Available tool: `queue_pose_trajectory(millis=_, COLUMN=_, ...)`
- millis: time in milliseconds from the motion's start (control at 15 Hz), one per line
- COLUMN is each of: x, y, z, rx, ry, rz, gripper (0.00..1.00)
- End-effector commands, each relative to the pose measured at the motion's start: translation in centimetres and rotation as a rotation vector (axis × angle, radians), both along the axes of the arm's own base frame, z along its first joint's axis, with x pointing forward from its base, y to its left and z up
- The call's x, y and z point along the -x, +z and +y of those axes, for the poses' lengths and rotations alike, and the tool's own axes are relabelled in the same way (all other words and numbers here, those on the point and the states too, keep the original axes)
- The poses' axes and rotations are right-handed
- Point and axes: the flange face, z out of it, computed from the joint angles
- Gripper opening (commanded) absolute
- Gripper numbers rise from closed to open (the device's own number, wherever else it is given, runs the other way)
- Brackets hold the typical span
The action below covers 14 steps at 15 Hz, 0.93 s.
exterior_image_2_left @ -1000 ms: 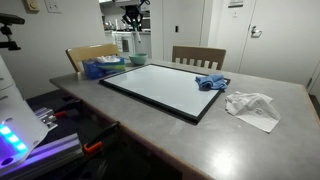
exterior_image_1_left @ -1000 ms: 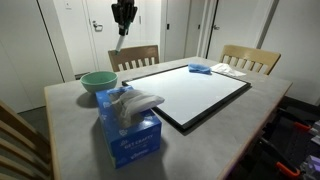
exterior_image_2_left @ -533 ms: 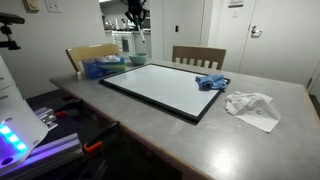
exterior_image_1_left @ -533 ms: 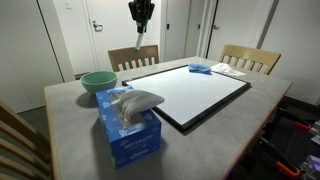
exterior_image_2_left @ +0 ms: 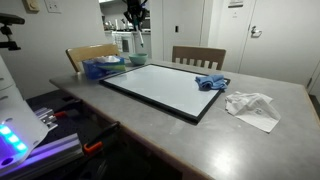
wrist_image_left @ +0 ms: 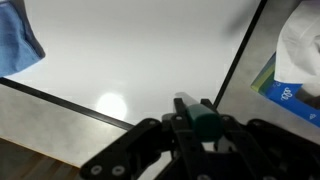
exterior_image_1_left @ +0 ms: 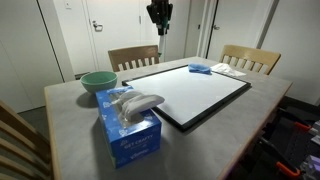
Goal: Use the marker in the bowl to draw a circle on the white board then put it back
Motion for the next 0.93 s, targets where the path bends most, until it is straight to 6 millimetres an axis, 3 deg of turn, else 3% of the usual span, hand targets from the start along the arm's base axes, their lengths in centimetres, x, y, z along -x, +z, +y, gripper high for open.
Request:
queue_pose_trajectory(millis=0, x=0.6, y=-0.4, z=-2.1, rx=0.014, ry=-0.046, rz=0.023, gripper=0.05)
queue_pose_trajectory(millis=333, x=0.7, y=-3.2, z=-6.3, rx=-0.02, ry=-0.097, rz=-0.013, gripper=0.05)
queue_pose_trajectory(millis=667, x=1.5, y=-6.0, z=-10.3, rx=-0.059, ry=-0.133, rz=-0.154, gripper=0.05)
queue_pose_trajectory(millis=867, x=2.7, y=-6.1, z=-11.6, rx=-0.081, ry=-0.126, rz=-0.249, gripper=0.05)
